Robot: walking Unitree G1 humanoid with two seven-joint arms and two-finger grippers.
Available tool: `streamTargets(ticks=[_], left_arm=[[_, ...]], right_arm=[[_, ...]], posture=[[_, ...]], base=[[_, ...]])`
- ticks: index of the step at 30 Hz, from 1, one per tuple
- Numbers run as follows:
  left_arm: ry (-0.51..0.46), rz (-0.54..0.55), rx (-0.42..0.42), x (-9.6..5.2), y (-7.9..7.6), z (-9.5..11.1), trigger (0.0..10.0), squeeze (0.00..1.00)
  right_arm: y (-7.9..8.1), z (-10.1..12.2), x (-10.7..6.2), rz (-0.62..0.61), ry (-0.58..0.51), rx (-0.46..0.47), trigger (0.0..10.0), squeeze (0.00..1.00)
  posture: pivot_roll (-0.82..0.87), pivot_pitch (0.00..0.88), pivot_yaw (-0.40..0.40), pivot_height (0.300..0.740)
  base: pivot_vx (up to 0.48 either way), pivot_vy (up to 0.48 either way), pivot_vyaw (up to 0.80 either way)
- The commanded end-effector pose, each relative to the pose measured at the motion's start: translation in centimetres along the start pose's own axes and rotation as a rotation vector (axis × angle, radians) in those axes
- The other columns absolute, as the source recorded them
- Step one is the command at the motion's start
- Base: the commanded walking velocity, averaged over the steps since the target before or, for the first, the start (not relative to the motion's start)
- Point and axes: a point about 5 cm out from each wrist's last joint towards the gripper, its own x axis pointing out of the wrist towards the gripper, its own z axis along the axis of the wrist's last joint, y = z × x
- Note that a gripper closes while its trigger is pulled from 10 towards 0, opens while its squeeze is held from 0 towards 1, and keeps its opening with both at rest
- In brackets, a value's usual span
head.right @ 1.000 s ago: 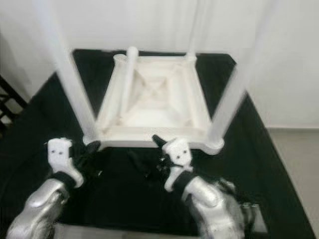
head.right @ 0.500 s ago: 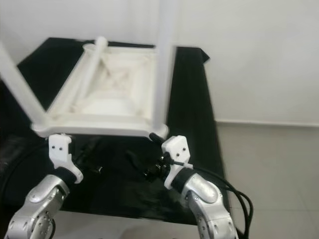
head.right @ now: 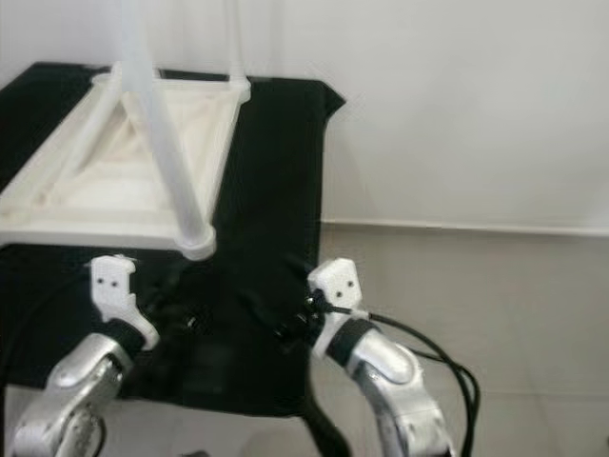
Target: Building children table
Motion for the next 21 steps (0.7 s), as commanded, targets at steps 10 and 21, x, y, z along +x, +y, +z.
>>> streamTargets(ticks=[10, 21], left_arm=[[0.013, -0.008, 0.006, -0.1, 0.0, -0.2, 10.0, 0.00], [0.015, -0.014, 0.014, 0.1, 0.0, -0.1, 10.0, 0.00]], right_arm=[[-0.1, 0.1, 0.2, -0.020, -0.027, 0.003, 10.0, 0.00], [-3.2, 0.2, 0.4, -0.281, -0.034, -0.002, 10.0, 0.00]], posture=[[-0.03, 0.115, 0.012, 0.740], [-0.03, 0.108, 0.014, 0.740]], base=[[0.000, -0.480, 0.00], [0.000, -0.436, 0.00]])
